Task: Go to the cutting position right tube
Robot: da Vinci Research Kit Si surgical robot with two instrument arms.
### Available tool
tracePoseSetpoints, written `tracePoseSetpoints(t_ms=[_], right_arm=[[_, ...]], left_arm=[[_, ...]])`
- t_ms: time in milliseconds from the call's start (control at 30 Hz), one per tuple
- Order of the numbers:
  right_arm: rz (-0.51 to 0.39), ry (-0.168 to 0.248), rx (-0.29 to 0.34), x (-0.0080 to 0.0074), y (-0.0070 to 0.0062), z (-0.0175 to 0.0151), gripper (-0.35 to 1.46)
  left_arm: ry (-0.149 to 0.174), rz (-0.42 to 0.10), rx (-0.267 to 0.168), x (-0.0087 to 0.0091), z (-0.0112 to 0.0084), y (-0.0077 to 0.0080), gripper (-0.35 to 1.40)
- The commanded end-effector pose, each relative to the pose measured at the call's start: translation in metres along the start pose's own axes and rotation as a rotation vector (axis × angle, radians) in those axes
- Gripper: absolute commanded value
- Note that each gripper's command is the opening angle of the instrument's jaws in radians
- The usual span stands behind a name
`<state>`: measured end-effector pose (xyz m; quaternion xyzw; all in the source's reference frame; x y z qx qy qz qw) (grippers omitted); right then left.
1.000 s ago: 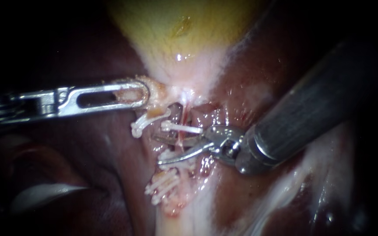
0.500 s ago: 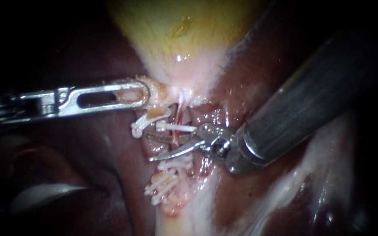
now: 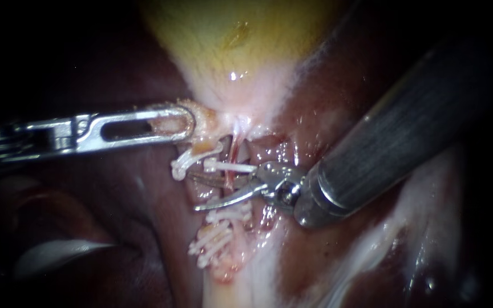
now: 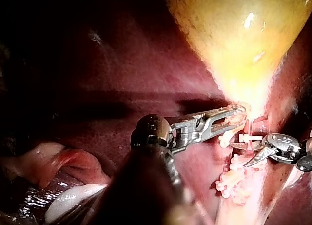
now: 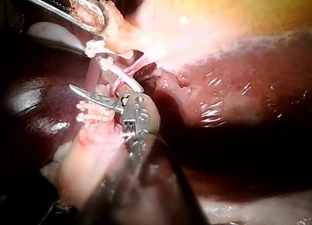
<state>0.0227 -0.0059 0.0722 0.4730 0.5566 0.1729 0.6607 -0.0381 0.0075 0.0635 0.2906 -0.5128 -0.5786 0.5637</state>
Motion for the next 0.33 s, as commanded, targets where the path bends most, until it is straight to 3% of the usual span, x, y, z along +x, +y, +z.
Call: tracePoseSetpoints(t_ms=[33, 333], right_arm=[[0.0, 0.0, 0.001, 0.0, 0.0, 0.0, 1.38], [-0.001, -0.001, 0.002, 0.0, -0.0001, 0.0, 1.38]], left_arm=[[0.0, 0.0, 0.0, 0.0, 0.0, 0.0, -0.35], [0.0, 0.0, 0.0, 0.0, 0.0, 0.0, -0.35]])
